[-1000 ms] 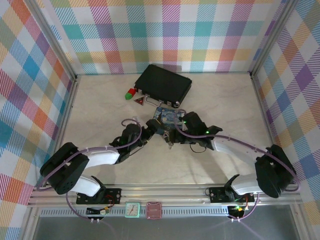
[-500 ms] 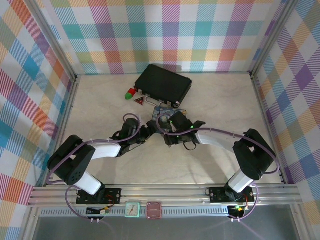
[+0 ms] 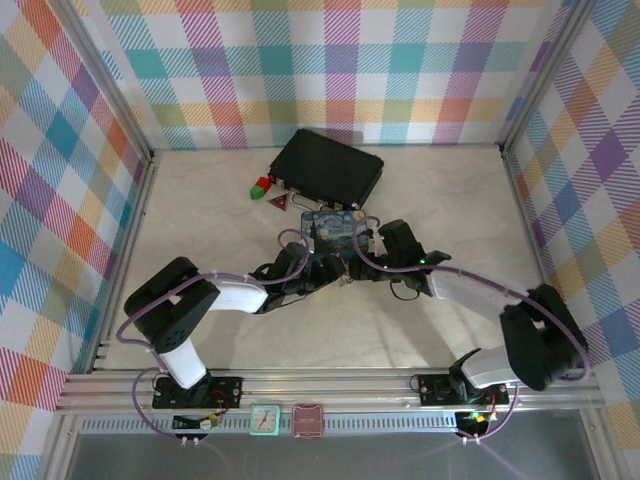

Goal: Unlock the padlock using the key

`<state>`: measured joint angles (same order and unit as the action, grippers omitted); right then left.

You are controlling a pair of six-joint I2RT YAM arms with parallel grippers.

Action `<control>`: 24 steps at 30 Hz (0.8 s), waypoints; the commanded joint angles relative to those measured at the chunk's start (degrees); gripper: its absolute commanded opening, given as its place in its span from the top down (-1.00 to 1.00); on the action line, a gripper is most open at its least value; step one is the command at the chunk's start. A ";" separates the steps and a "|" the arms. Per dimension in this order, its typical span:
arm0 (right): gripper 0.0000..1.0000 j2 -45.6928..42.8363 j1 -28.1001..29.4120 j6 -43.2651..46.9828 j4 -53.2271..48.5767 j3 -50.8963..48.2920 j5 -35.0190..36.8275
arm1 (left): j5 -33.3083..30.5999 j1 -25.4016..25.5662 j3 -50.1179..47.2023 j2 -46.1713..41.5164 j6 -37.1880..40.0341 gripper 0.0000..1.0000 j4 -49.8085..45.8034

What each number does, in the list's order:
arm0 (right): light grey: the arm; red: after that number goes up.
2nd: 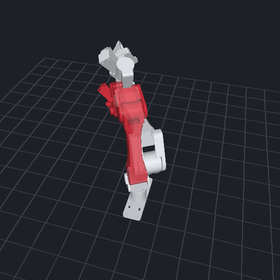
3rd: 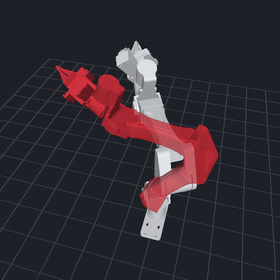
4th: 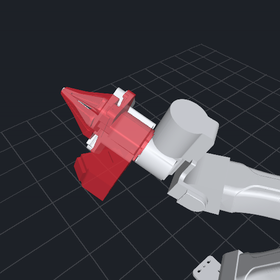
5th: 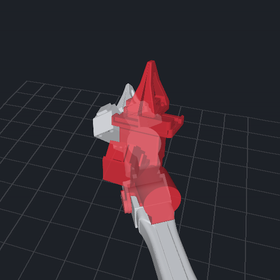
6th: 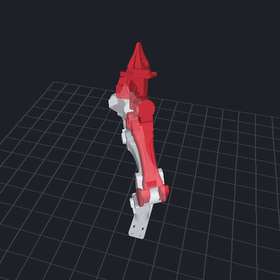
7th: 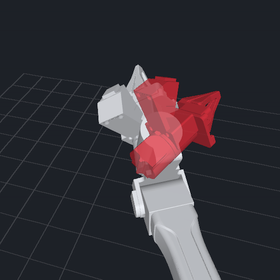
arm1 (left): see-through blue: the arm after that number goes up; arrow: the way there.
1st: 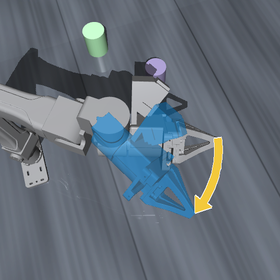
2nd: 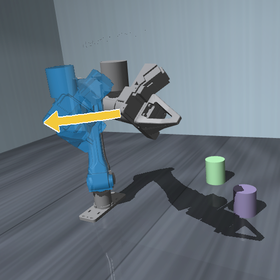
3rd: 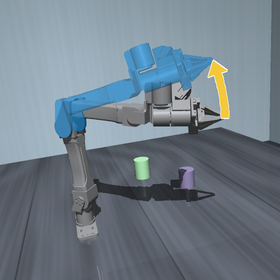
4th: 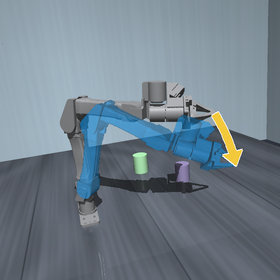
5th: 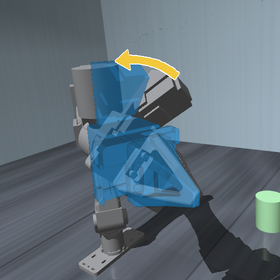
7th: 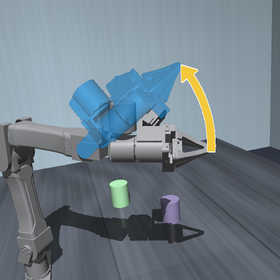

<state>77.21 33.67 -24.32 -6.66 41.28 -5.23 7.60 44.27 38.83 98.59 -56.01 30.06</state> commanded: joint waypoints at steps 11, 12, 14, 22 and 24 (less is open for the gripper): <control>0.03 -5.47 -4.56 3.41 8.07 -5.25 -7.47 | -16.93 5.50 1.27 4.22 -4.44 -0.30 2.14; 0.03 -3.72 -4.60 3.25 8.84 -4.95 -8.97 | -17.93 5.42 -0.52 2.99 -4.93 -0.33 3.55; 0.07 -0.68 -4.57 2.55 10.53 -4.84 -11.00 | -18.26 4.96 -2.14 0.41 -4.04 -0.40 3.25; 0.03 10.29 -4.37 0.39 18.14 -2.99 -18.04 | -18.25 1.26 -3.86 -8.46 -1.20 -0.61 -7.40; 0.03 12.21 -3.93 0.05 20.50 -2.55 -18.53 | -17.29 0.46 -4.80 -8.82 -0.25 -0.61 -4.92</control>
<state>87.99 29.06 -23.55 8.23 36.71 -20.05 -9.32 45.93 35.75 91.20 -58.35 25.58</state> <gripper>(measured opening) 0.487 0.803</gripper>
